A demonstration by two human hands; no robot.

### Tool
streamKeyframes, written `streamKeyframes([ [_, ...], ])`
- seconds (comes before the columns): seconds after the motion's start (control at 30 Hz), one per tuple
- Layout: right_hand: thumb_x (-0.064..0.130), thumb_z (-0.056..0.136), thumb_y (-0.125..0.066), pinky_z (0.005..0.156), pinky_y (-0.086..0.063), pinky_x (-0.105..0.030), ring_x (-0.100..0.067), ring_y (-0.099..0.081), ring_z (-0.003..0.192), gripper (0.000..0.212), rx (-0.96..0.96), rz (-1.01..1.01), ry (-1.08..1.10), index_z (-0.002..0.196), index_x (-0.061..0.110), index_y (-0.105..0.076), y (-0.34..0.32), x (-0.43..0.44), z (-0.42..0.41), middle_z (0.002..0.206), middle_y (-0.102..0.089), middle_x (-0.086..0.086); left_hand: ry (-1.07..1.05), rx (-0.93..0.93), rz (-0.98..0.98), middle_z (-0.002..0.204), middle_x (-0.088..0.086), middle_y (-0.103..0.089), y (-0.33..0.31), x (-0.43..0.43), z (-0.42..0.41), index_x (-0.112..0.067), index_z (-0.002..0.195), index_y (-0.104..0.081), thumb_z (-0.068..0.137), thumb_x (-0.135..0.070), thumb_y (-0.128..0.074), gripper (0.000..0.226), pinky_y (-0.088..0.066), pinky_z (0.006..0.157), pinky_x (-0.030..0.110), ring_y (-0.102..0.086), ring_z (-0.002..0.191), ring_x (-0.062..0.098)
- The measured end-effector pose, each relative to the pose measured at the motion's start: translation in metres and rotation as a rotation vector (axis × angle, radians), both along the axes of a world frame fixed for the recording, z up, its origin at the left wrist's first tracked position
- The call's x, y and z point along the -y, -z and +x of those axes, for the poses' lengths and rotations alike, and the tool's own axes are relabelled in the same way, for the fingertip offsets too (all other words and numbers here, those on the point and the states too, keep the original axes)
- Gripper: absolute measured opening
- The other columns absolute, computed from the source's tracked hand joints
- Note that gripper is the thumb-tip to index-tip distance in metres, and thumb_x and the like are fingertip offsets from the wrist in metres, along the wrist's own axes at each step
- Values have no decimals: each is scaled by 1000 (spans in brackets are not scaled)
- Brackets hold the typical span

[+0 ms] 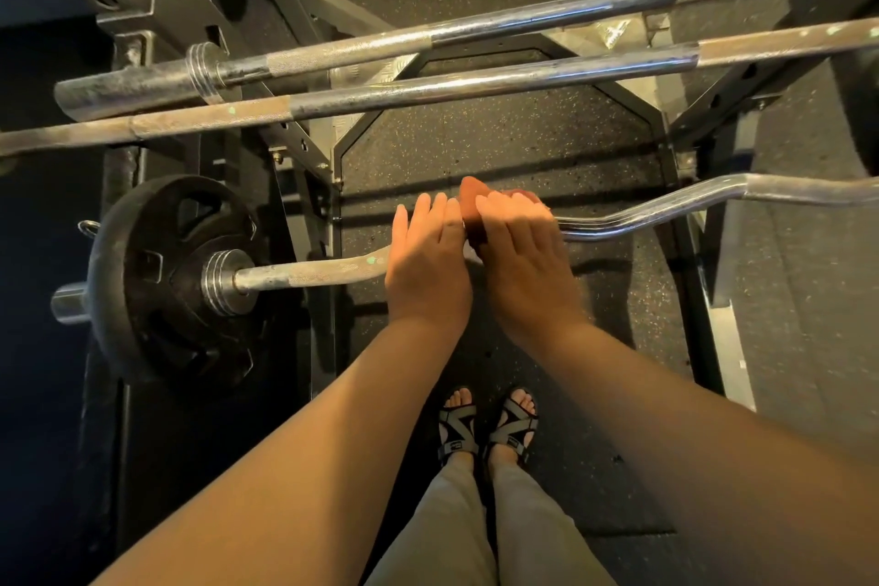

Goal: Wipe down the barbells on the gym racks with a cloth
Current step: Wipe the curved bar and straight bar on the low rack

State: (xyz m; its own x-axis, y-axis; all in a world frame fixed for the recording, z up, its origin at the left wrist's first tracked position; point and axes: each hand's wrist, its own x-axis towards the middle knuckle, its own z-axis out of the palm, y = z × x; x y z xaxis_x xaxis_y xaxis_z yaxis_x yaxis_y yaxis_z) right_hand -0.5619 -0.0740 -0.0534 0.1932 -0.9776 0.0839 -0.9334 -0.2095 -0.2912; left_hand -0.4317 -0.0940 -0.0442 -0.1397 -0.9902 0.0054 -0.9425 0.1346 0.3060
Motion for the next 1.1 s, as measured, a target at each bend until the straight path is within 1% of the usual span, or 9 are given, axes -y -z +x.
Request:
streamKeyframes([
  [0.1,21,100,-46,116,-32,-46,-33,-43,131,46,-14,-5,-35,144,8,-47,4,-4,-9,139,-49,-15,-9,-32,9,152,15,-48,-4,-2,-1,-6,146,-49,93,-9,-37,54,-11,126,49,-34,148,33],
  [0.2,27,104,-38,79,-50,-44,-29,-60,87,24,-165,15,15,107,14,-57,-10,27,-11,98,-63,-9,-2,-16,25,156,15,-42,-6,-5,-2,-5,150,-42,93,-3,-48,57,-6,127,48,-27,151,32],
  [0.3,19,104,-34,59,-47,-43,-30,-57,67,30,-231,-16,181,88,13,-58,-16,38,9,79,-60,-9,16,-6,36,159,16,-38,-6,-4,-1,-4,153,-37,94,-5,-56,61,1,126,45,-22,153,32],
  [0.53,33,109,-32,75,-49,-40,-24,-59,83,29,-111,14,-103,113,18,-56,-12,30,-15,99,-62,-4,38,4,13,158,15,-40,-3,-4,2,-4,152,-37,96,-4,-43,57,-1,125,45,-26,152,31],
  [0.63,37,111,-22,74,-48,-36,-17,-52,74,38,-74,-3,146,103,21,-56,-10,17,-32,87,-56,3,66,34,10,152,16,-46,-8,-5,3,-2,149,-41,90,-5,-31,60,-7,125,48,-34,148,34],
  [0.73,26,108,-30,97,-44,-45,-22,-52,76,35,6,-61,392,90,18,-58,-7,18,-7,84,-57,-1,72,85,-3,144,14,-54,-11,-1,2,-5,144,-47,89,-5,-32,57,-18,125,50,-43,141,32],
  [0.8,20,105,-33,97,-41,-52,-29,-55,83,31,-91,-80,280,98,15,-63,-3,24,14,91,-61,-5,73,111,-29,137,11,-59,-10,2,3,-8,138,-53,93,-6,-40,47,-23,124,48,-49,136,29],
  [0.97,24,107,-35,89,-44,-47,-27,-56,97,32,-122,-40,-161,122,13,-61,-9,27,-8,108,-63,-7,103,117,-83,127,14,-66,-5,2,13,-4,130,-61,93,-8,-56,38,-28,121,51,-55,130,35],
  [1.1,31,99,-46,103,-40,-50,-18,-47,85,8,-96,72,251,92,29,-50,-10,23,-25,82,-52,8,144,23,-177,110,20,-69,-1,3,18,3,119,-65,93,-4,-45,33,-41,113,55,-63,112,39],
])
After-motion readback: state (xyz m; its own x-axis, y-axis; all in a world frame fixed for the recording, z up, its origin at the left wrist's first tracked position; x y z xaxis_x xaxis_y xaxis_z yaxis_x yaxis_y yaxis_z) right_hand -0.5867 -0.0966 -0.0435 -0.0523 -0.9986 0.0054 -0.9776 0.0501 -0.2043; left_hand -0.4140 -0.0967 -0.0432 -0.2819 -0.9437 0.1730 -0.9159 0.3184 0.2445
